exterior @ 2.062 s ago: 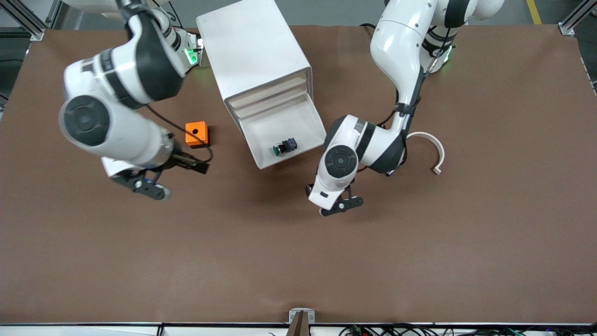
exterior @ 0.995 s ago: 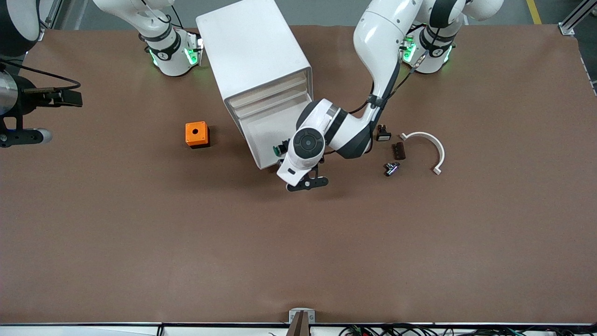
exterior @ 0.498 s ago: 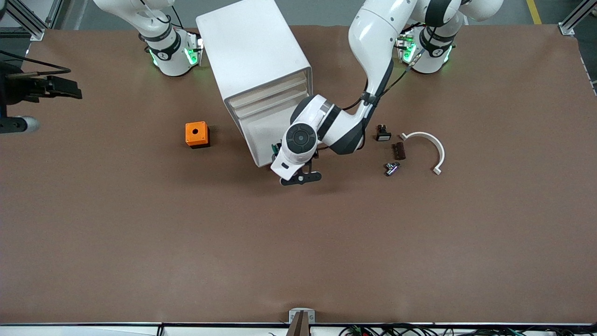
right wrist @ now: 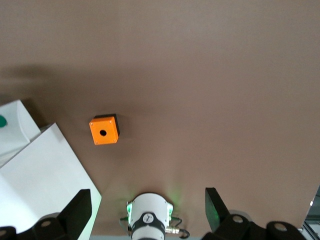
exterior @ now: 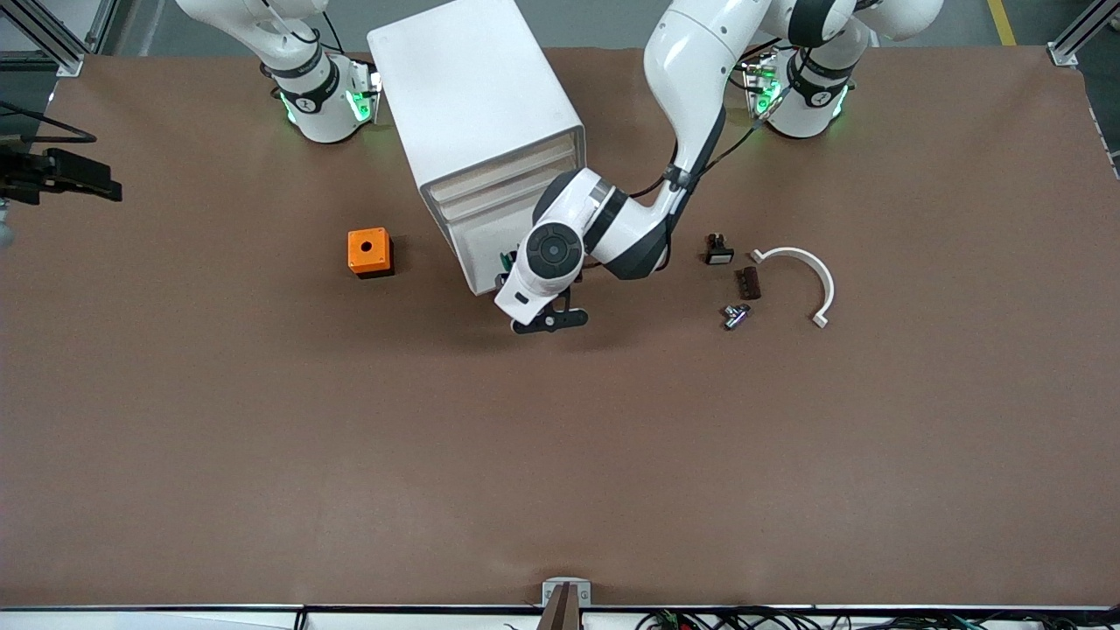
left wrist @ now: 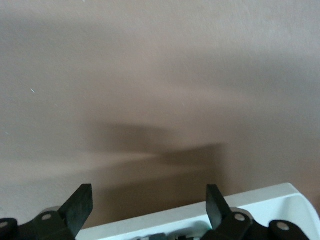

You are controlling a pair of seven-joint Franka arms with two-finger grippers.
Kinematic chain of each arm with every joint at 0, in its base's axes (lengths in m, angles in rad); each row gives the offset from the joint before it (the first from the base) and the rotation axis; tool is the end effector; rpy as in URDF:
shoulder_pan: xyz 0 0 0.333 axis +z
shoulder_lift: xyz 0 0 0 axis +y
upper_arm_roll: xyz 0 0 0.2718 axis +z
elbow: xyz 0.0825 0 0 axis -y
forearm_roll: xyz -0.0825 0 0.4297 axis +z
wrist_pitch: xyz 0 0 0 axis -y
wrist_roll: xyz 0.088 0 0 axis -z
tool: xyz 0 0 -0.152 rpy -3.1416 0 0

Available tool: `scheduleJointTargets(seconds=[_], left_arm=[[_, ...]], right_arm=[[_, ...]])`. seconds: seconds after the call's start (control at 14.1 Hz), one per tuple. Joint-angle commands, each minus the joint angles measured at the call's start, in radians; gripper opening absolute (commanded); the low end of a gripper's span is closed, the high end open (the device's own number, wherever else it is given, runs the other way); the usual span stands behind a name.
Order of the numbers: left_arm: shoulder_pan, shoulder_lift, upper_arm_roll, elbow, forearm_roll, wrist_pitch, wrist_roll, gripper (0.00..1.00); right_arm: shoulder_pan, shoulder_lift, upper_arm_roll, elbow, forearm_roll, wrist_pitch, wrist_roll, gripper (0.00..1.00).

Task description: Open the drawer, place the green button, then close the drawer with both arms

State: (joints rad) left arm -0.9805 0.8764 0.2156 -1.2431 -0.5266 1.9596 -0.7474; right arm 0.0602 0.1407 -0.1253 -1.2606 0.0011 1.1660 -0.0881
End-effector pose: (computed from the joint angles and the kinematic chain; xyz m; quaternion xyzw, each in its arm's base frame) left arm 0.4789 -0.5695 0.1404 0.9834 0.0757 -0.1522 0.0629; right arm 0.5784 -0.0325 0.5766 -0.9931 -0.0112 0.1171 0.0007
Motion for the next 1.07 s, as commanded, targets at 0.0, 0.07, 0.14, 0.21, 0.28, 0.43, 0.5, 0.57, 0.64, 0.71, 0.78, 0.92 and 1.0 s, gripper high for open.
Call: scheduleJointTargets(seconds=[0.0,0.07,0.14,0.21,0.28,0.43,0.5,0.57,0.64,0.71,0.78,0.92,1.0], left_arm=[[-0.038,0.004,0.007,0.002,-0.061,-0.004,0.008,1.0],[-0.047,0.004,0.005,-0.002,-0.079,-0.005,0.008,1.0],[-0.059,0.003,0.007,-0.01,-0.093,-0.004,0.01,1.0],[-0.069,0.003,0.007,-0.016,-0.102,-0.004,0.008,1.0],[-0.078,0.001,0.007,-0.027,-0.111,-0.005,0.008,1.0],[-0.096,0.001,0.007,-0.035,-0.127,-0.005,0.008,1.0],[-0.105,0.001,0.005,-0.036,-0.139,-0.004,0.008,1.0],[-0.115,0.001,0.005,-0.038,-0.157,-0.004,0.008,1.0],[-0.125,0.001,0.005,-0.039,-0.179,-0.005,0.008,1.0],[-0.13,0.001,0.007,-0.041,-0.191,-0.005,0.008,1.0],[-0.136,0.003,0.005,-0.041,-0.202,-0.005,0.008,1.0],[-0.142,0.003,0.005,-0.041,-0.216,-0.005,0.008,1.0],[-0.142,0.003,0.007,-0.041,-0.216,-0.005,0.008,1.0]], right_arm=[[-0.019,-0.231,0.006,-0.311,0.023,0.169,0.007,1.0],[-0.019,-0.277,0.006,-0.371,0.022,0.216,0.004,1.0],[-0.019,-0.303,0.006,-0.402,0.017,0.237,0.004,1.0],[-0.02,-0.314,0.006,-0.413,0.011,0.248,0.002,1.0],[-0.02,-0.314,0.004,-0.41,0.008,0.251,0.001,1.0],[-0.049,-0.317,0.007,-0.41,0.002,0.251,0.001,1.0],[-0.078,-0.317,0.012,-0.405,0.002,0.251,-0.002,1.0],[-0.1,-0.317,0.012,-0.404,0.002,0.248,-0.008,1.0],[-0.105,-0.322,0.004,-0.404,0.002,0.242,-0.021,1.0],[-0.109,-0.335,0.004,-0.404,0.002,0.241,-0.033,1.0],[-0.109,-0.345,0.007,-0.402,0.002,0.235,-0.035,1.0],[-0.102,-0.346,0.016,-0.402,0.002,0.227,-0.035,1.0],[-0.1,-0.346,0.018,-0.402,0.002,0.23,-0.035,1.0]])
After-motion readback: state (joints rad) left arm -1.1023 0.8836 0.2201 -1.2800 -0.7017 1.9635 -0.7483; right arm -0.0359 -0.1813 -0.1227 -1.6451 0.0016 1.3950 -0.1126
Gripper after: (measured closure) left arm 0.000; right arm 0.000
